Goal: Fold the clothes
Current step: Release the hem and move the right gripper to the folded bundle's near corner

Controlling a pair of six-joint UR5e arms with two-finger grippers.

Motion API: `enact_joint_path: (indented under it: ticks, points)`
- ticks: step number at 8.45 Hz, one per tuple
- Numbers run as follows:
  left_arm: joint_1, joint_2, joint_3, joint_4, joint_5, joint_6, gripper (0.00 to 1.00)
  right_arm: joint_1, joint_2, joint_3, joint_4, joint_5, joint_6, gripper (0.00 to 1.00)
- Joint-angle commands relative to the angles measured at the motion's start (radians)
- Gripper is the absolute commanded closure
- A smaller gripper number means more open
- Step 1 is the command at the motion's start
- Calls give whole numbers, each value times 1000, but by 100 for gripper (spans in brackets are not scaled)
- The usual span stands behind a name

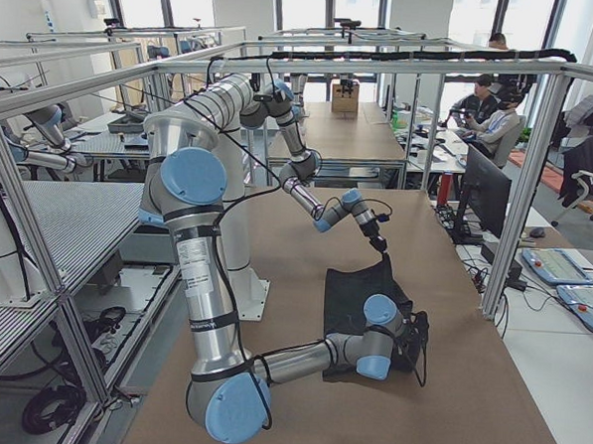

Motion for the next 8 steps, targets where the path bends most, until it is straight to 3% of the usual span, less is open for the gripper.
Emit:
enact_joint_path:
  ticks: [1, 5, 8]
  points:
    - [-4, 1, 3, -2, 16, 4, 0, -5, 1, -3, -1, -2, -2, 6]
    - [-14, 2, 3, 2, 17, 24, 0, -7, -19, 3, -3, 14, -5, 6]
    - [-20, 0, -2, 2, 17, 24, 0, -20, -94, 14, -5, 151, 4, 6]
